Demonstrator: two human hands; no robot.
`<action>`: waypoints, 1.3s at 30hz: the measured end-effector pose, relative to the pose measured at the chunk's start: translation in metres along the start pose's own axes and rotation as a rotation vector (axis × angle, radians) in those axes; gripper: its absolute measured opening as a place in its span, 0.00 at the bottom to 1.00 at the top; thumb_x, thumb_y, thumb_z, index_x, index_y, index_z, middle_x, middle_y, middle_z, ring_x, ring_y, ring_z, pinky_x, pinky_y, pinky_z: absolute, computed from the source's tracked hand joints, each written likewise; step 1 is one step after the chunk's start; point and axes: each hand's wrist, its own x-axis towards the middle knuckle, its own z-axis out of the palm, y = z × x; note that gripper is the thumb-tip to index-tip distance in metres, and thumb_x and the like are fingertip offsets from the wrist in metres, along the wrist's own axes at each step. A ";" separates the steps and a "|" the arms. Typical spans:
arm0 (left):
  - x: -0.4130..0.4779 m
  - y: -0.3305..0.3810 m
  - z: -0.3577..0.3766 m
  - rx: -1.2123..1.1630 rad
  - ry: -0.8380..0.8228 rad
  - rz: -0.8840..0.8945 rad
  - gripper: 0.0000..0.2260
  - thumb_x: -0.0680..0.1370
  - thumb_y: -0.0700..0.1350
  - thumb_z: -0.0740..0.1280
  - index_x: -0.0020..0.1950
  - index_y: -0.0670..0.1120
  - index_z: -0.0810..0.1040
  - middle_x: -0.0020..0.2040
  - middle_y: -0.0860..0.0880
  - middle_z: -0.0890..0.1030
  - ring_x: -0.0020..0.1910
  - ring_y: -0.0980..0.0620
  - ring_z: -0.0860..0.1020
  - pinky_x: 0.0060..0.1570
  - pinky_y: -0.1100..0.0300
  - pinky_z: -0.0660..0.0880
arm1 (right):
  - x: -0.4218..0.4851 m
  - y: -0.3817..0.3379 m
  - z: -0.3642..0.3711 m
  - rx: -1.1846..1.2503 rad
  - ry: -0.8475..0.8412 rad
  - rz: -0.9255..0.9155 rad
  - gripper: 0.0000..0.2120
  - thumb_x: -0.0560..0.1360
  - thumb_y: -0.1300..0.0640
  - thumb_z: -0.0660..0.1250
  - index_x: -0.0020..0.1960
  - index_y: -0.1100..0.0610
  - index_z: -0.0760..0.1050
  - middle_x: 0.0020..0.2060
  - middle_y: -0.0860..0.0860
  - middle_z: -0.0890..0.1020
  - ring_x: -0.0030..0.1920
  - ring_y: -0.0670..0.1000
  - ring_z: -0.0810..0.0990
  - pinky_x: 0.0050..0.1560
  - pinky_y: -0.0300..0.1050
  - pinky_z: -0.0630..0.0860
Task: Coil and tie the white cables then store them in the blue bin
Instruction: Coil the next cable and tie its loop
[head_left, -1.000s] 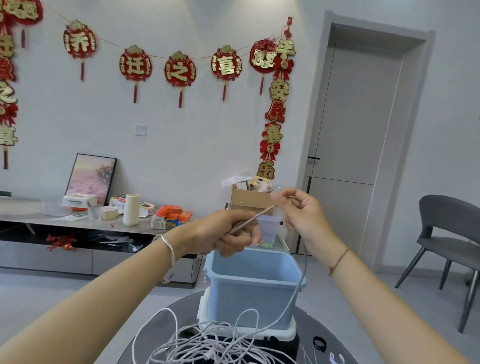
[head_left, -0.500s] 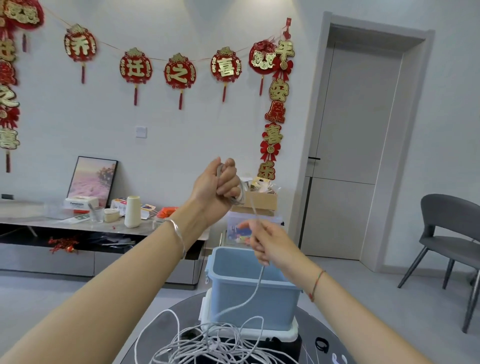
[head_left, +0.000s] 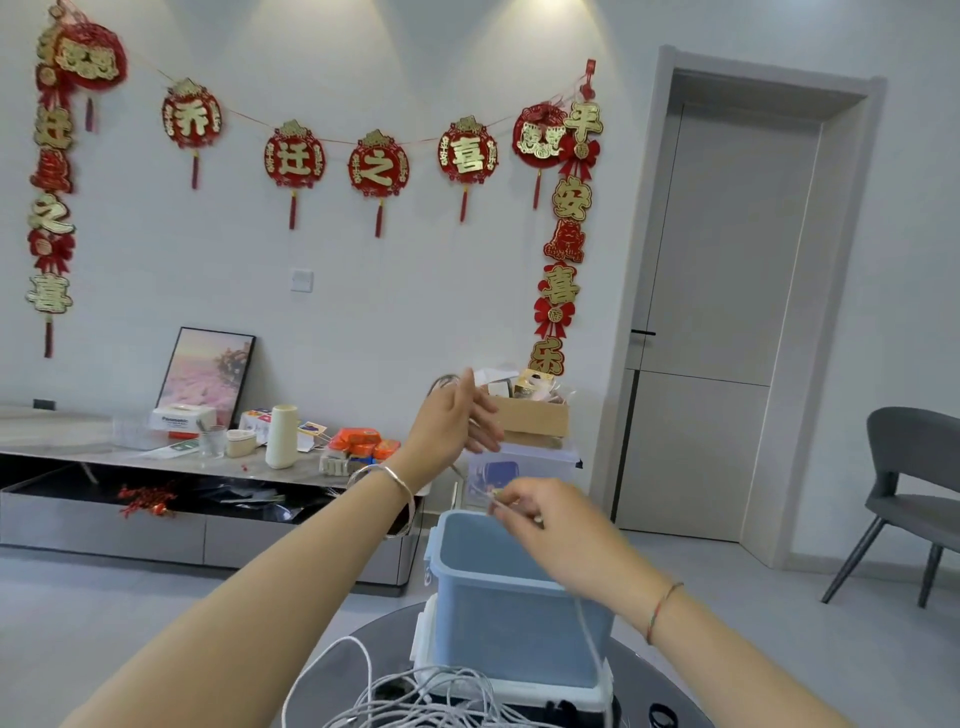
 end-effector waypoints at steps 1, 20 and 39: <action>-0.002 -0.004 -0.002 0.065 -0.036 -0.005 0.24 0.84 0.54 0.46 0.40 0.41 0.73 0.26 0.48 0.80 0.23 0.52 0.77 0.23 0.64 0.71 | 0.001 0.001 -0.005 0.011 0.054 0.002 0.06 0.78 0.52 0.64 0.47 0.53 0.76 0.30 0.53 0.77 0.31 0.49 0.73 0.38 0.44 0.71; -0.046 0.016 -0.003 -0.401 -1.010 -0.437 0.21 0.80 0.56 0.52 0.34 0.45 0.73 0.19 0.54 0.56 0.17 0.57 0.54 0.18 0.68 0.55 | 0.012 0.022 -0.042 0.865 0.160 -0.007 0.05 0.70 0.58 0.69 0.45 0.58 0.75 0.23 0.46 0.72 0.20 0.43 0.63 0.21 0.32 0.61; -0.003 0.020 0.013 -0.903 -0.035 -0.133 0.22 0.84 0.53 0.45 0.45 0.44 0.74 0.19 0.54 0.63 0.17 0.58 0.61 0.19 0.66 0.62 | 0.006 0.001 0.022 0.560 -0.036 0.128 0.10 0.83 0.58 0.51 0.54 0.58 0.71 0.26 0.51 0.74 0.17 0.46 0.67 0.20 0.35 0.64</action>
